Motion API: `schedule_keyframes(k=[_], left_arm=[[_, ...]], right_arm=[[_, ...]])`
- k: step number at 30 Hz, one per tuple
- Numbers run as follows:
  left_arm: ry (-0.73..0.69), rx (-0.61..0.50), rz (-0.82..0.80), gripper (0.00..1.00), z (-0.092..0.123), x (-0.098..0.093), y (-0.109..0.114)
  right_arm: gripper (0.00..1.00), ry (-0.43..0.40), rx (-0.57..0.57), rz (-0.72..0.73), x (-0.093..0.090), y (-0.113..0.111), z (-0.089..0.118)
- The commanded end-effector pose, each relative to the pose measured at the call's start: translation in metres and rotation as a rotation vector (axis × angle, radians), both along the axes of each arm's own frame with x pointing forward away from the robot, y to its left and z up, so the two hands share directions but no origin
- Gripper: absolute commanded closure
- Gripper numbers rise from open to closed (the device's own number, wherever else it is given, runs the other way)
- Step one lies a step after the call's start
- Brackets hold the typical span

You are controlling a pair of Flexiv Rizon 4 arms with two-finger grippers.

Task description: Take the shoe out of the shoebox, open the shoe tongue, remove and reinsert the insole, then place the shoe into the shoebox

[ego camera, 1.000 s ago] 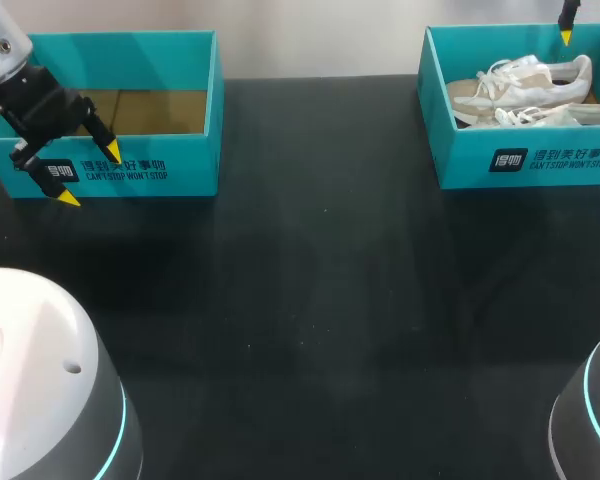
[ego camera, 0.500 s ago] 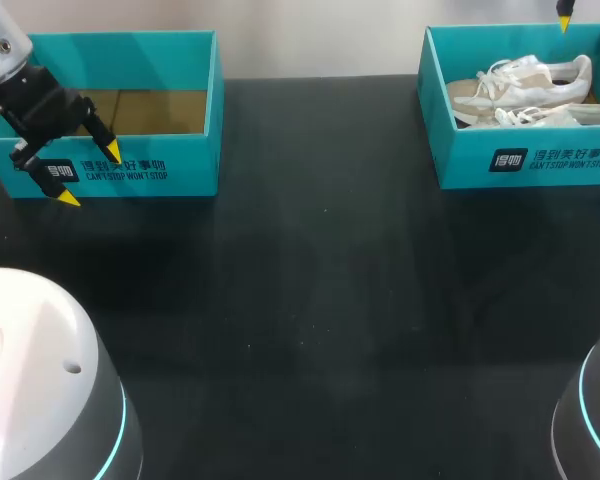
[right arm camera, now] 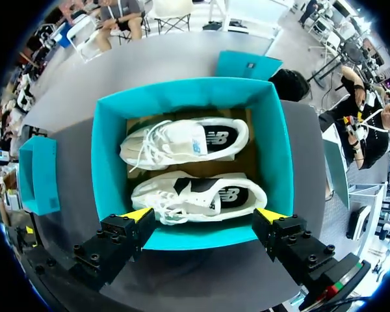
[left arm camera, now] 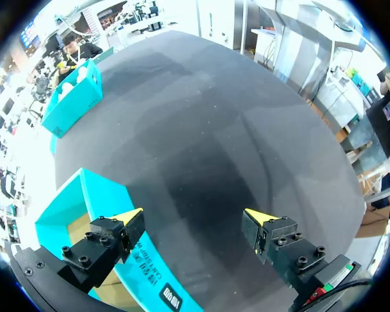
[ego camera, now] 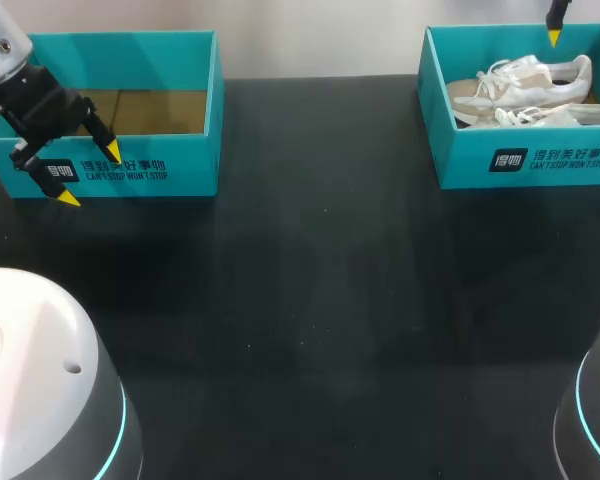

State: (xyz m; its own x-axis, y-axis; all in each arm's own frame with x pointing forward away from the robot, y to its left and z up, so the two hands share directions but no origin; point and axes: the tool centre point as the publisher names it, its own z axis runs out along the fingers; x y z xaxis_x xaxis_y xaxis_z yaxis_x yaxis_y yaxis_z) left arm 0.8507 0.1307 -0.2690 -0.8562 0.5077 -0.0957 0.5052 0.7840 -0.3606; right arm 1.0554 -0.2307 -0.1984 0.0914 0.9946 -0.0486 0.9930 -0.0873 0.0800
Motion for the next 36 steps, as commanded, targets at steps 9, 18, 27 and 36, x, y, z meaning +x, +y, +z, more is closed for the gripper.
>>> schedule_keyframes(k=[9, 18, 27, 36], left_arm=[[-0.028, 0.043, 0.066, 0.00, 0.018, 0.004, 0.002], [0.072, 0.258, 0.462, 0.00, 0.082, 0.011, 0.023], [0.021, 0.317, 0.920, 0.00, 0.099, 0.006, 0.053], [0.021, 0.317, 0.920, 0.00, 0.099, 0.006, 0.053]], right_arm=[[0.00, -0.033, -0.022, -0.021, -0.032, 0.020, 0.003], [0.00, -0.033, -0.022, -0.021, -0.032, 0.020, 0.003], [0.00, -0.033, -0.022, -0.021, -0.032, 0.020, 0.003], [0.00, -0.033, -0.022, -0.021, -0.032, 0.020, 0.003]])
